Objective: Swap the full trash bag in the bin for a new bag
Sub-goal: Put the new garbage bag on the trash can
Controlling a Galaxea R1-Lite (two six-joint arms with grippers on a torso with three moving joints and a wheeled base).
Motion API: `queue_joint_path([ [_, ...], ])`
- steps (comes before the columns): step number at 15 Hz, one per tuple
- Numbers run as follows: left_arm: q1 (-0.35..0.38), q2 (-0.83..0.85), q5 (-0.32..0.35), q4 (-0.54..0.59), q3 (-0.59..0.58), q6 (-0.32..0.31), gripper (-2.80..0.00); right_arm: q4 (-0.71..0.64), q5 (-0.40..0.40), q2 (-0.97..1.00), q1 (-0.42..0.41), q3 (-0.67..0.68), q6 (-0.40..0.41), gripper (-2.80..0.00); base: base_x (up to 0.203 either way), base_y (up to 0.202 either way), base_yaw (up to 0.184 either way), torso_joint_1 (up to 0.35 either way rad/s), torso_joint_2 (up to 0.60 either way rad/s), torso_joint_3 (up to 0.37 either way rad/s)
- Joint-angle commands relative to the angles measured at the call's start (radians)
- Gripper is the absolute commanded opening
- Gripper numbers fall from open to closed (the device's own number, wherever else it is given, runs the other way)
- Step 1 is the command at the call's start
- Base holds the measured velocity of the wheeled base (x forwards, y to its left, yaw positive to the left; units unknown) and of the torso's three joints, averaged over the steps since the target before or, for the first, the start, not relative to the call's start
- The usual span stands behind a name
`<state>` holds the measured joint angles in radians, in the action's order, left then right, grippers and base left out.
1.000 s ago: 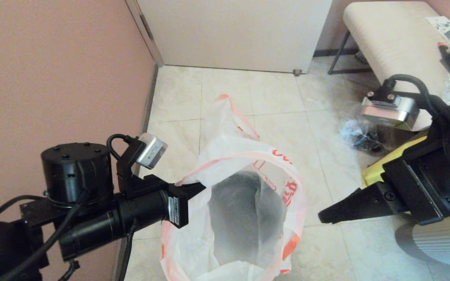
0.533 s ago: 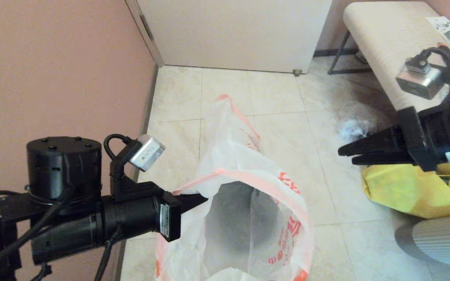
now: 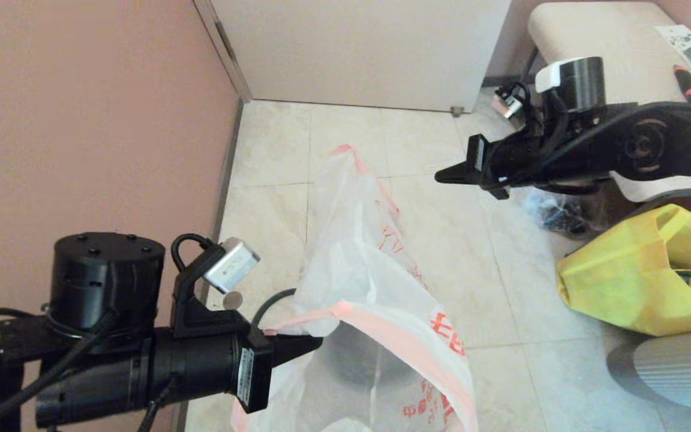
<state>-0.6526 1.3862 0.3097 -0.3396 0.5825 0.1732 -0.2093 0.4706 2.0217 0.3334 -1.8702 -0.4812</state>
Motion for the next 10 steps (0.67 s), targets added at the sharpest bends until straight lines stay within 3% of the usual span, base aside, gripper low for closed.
queue_joint_path([
  [1,-0.003,-0.007,0.043,0.0,-0.014,0.003,-2.8,0.001,-0.018,0.167,-0.002,-0.133,0.053,-2.8,0.0,0.0,0.0,0.0,0.0,0.0],
  [2,-0.004,-0.013,0.07,0.003,-0.019,0.006,-2.8,0.023,-0.057,0.18,-0.005,-0.131,0.101,-2.8,0.0,0.0,0.0,0.0,0.0,0.0],
  [6,0.036,-0.042,0.253,0.072,-0.015,0.034,-2.8,0.227,-0.066,0.253,-0.001,-0.13,0.105,-2.8,0.0,0.0,0.0,0.0,0.0,0.0],
  [10,0.053,-0.006,0.256,0.069,0.004,0.037,-2.8,0.265,-0.063,0.309,0.078,-0.123,0.101,-2.8,0.0,0.0,0.0,0.0,0.0,0.0],
])
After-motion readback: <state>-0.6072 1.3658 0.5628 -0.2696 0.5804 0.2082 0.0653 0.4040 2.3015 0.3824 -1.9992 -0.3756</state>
